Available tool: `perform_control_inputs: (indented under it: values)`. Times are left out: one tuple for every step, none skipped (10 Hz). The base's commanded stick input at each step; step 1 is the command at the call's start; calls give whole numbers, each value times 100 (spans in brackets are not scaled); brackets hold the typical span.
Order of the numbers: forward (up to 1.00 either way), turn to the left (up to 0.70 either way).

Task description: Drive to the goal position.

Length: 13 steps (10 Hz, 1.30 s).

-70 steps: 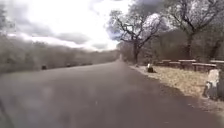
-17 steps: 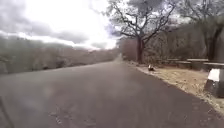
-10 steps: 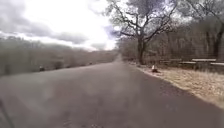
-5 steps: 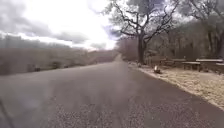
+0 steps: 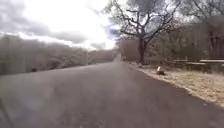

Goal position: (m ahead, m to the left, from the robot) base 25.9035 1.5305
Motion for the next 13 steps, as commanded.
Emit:
perform_control_inputs:
  values:
    - [70,0]
    - [70,0]
    - [70,0]
    - [70,0]
    - [70,0]
    - [70,0]
    - [70,0]
    - [70,0]
    - [70,0]
    - [70,0]
    - [70,0]
    - [70,0]
    - [70,0]
